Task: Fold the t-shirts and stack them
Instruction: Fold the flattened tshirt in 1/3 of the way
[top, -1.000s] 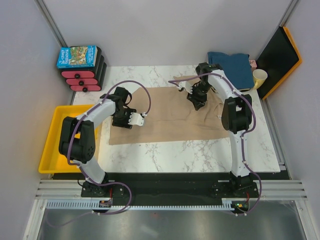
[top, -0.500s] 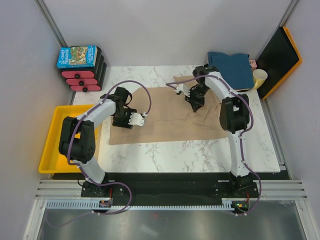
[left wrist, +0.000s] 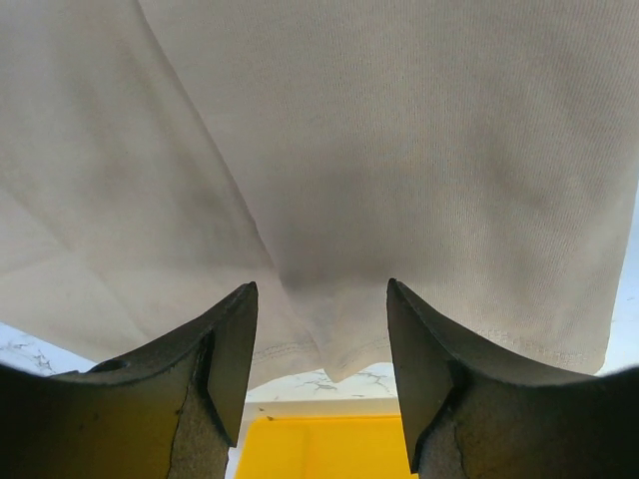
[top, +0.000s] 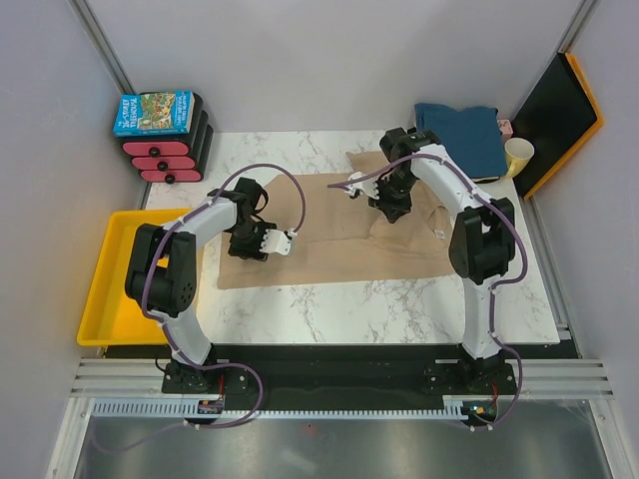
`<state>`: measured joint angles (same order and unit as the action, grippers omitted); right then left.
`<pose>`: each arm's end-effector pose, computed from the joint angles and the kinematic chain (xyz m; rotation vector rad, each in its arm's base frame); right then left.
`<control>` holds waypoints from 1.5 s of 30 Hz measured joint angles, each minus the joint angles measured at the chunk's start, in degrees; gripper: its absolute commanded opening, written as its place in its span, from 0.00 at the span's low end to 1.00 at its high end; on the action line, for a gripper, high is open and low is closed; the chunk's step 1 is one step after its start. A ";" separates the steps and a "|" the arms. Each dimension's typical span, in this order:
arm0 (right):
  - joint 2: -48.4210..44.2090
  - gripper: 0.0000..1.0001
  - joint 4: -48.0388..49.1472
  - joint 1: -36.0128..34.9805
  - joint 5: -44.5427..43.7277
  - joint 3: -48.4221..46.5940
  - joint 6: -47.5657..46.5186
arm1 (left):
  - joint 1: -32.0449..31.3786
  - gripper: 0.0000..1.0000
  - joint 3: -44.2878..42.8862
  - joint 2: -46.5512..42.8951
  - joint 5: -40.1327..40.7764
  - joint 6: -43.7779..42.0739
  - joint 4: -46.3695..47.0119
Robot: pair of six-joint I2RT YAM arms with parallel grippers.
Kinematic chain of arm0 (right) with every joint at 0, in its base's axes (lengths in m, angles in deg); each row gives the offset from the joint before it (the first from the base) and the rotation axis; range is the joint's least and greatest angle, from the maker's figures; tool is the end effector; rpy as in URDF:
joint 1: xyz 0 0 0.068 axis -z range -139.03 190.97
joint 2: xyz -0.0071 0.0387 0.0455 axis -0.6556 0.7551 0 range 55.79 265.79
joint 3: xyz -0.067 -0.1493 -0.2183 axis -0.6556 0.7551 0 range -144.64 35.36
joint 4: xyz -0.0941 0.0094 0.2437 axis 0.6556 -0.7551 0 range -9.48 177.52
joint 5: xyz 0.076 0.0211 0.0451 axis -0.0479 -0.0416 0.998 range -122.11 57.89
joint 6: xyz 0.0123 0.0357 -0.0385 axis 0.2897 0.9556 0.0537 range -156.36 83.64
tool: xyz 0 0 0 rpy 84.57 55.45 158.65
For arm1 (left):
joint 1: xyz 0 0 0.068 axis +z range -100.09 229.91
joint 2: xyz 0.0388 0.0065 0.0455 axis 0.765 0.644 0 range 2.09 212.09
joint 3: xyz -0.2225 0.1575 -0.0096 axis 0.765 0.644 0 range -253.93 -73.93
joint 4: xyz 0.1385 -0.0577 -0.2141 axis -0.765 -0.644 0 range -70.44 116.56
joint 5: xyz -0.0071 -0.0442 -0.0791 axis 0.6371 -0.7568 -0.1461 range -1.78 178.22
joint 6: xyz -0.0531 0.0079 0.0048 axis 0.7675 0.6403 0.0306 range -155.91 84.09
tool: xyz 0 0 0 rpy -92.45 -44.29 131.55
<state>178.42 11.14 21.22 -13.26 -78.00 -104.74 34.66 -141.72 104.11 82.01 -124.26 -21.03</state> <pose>0.3933 0.1533 0.2482 -2.0377 2.0793 0.3949 0.3143 -0.0897 0.1752 2.3351 1.8230 -0.0031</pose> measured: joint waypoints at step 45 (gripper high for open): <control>-4.48 0.31 1.38 -1.44 -7.37 4.87 2.14 | -0.52 0.61 0.13 0.48 0.04 0.22 2.91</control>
<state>173.94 12.51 19.78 -20.63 -73.13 -102.60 34.14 -141.59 104.59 82.05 -124.05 -18.12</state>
